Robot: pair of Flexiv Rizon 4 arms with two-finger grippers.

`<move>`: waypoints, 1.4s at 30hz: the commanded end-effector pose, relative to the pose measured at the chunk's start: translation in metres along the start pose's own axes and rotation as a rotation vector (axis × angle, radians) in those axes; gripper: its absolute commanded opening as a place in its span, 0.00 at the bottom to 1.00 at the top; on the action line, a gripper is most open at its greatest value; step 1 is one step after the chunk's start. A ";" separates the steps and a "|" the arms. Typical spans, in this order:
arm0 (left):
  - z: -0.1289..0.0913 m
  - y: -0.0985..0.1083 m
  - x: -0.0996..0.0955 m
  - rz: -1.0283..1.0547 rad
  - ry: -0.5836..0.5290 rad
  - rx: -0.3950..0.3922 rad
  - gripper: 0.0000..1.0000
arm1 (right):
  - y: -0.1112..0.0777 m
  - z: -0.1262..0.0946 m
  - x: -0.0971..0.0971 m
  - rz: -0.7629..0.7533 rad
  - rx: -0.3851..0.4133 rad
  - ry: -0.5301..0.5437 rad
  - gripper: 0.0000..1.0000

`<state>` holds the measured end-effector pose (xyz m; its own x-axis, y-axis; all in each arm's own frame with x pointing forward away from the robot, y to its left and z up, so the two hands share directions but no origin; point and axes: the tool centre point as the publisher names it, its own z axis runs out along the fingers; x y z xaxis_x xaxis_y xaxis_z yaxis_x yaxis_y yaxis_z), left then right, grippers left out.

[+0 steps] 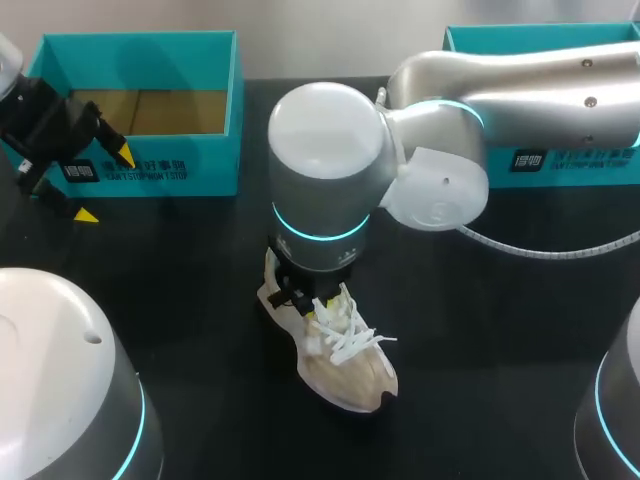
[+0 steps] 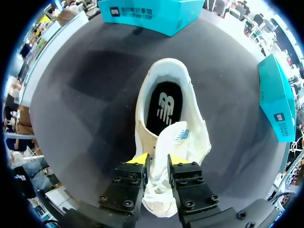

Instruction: Take the shoe out of the shoebox, open the shoe tongue, remove and reinsert the insole, then place the shoe into the shoebox

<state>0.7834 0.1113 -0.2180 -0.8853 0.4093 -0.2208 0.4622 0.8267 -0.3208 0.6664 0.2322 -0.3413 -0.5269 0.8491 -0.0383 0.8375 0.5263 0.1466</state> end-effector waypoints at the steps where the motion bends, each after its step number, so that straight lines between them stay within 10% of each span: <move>1: 0.000 -0.001 0.001 0.000 0.001 -0.004 1.00 | 0.004 0.025 -0.008 0.010 0.006 0.045 0.22; 23: 0.000 -0.001 0.001 0.000 0.001 -0.004 1.00 | -0.008 -0.028 -0.012 0.032 -0.078 -0.055 0.24; 42: 0.000 -0.001 0.001 0.000 0.001 -0.004 1.00 | -0.004 0.031 -0.018 0.032 0.022 0.054 0.20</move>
<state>0.7834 0.1113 -0.2180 -0.8853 0.4093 -0.2208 0.4623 0.8267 -0.3209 0.6729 0.2140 -0.3573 -0.5007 0.8656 -0.0108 0.8574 0.4976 0.1314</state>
